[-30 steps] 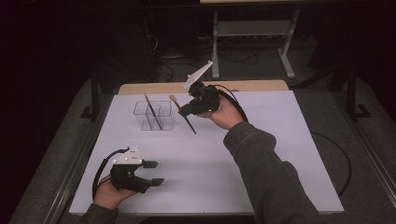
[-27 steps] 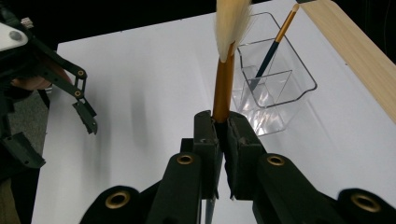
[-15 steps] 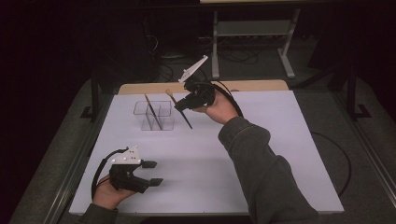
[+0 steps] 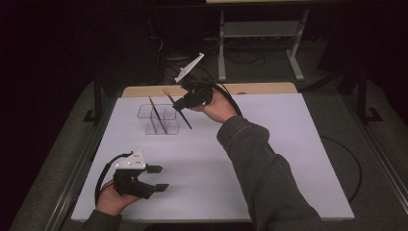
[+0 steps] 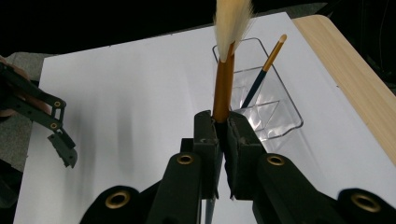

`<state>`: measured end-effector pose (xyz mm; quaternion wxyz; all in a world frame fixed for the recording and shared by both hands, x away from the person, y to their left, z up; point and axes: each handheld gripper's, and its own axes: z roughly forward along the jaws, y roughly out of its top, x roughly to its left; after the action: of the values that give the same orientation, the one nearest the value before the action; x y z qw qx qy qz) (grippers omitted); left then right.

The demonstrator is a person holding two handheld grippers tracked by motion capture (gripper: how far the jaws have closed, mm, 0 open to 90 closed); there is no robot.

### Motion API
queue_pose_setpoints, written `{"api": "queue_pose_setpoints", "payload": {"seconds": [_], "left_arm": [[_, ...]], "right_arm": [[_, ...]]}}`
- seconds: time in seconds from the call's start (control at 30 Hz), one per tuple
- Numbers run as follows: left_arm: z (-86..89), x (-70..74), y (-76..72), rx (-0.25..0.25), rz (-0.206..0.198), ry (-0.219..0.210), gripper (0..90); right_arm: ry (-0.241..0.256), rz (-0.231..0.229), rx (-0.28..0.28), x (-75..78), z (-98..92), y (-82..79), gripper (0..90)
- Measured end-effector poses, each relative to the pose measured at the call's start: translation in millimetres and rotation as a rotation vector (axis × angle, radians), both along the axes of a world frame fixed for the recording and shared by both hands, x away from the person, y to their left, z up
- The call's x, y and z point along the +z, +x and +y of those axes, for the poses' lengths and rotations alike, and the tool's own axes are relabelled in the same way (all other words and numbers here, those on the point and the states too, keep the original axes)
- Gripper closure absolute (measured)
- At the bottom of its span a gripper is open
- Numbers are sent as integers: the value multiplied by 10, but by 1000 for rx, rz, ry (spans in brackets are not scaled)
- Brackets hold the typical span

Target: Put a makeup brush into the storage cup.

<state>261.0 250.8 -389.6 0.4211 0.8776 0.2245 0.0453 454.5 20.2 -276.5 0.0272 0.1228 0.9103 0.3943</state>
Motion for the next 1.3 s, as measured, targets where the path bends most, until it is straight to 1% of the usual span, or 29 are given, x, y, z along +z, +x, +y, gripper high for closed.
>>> {"api": "queue_pose_setpoints", "payload": {"seconds": [0.1, 0.2, 0.23, 0.37, 0.47, 0.57, 0.7, 0.77, 0.8, 0.87, 0.93, 0.97, 1.03, 1.1, 1.3], "left_arm": [[5, -5, 0, 5, 3, -3, 330], [10, -7, 0, 6, 5, -3, 328], [11, -6, 1, 5, 4, -3, 328], [14, -2, 2, 5, 3, -2, 327], [11, 1, -3, 7, 6, -9, 327], [12, 4, -2, 3, 3, -10, 326], [19, 4, -4, 7, 4, -13, 326], [23, 8, -6, 8, 5, -17, 326], [27, 10, -5, 7, 4, -16, 327], [31, 11, -2, 5, 3, -14, 326], [31, 11, -1, 4, 3, -12, 326], [28, 9, -4, 8, 5, -16, 327], [31, 9, -2, 7, 5, -14, 326], [31, 8, -2, 7, 5, -15, 326], [32, 1, -1, 10, 9, -17, 325]], "right_arm": [[3, 6, -1, 14, 39, 25, 827], [3, -4, 3, 9, 73, 59, 827], [4, 1, -7, 10, 90, 64, 827], [1, 4, -6, 6, 142, 102, 827], [-1, 4, -4, 9, 183, 129, 827], [-7, 12, -11, 5, 217, 142, 827], [-3, 11, -13, -13, 251, 182, 827], [-3, 11, -10, -13, 265, 198, 827], [-1, 18, -14, -7, 270, 200, 827], [-3, 7, -10, -3, 277, 218, 827], [-4, 14, -23, 5, 281, 225, 827], [0, 8, -21, 2, 285, 237, 827], [1, 18, -28, 6, 293, 248, 827], [-3, 4, -27, 6, 298, 268, 827], [0, 8, -39, 18, 315, 307, 827]]}}
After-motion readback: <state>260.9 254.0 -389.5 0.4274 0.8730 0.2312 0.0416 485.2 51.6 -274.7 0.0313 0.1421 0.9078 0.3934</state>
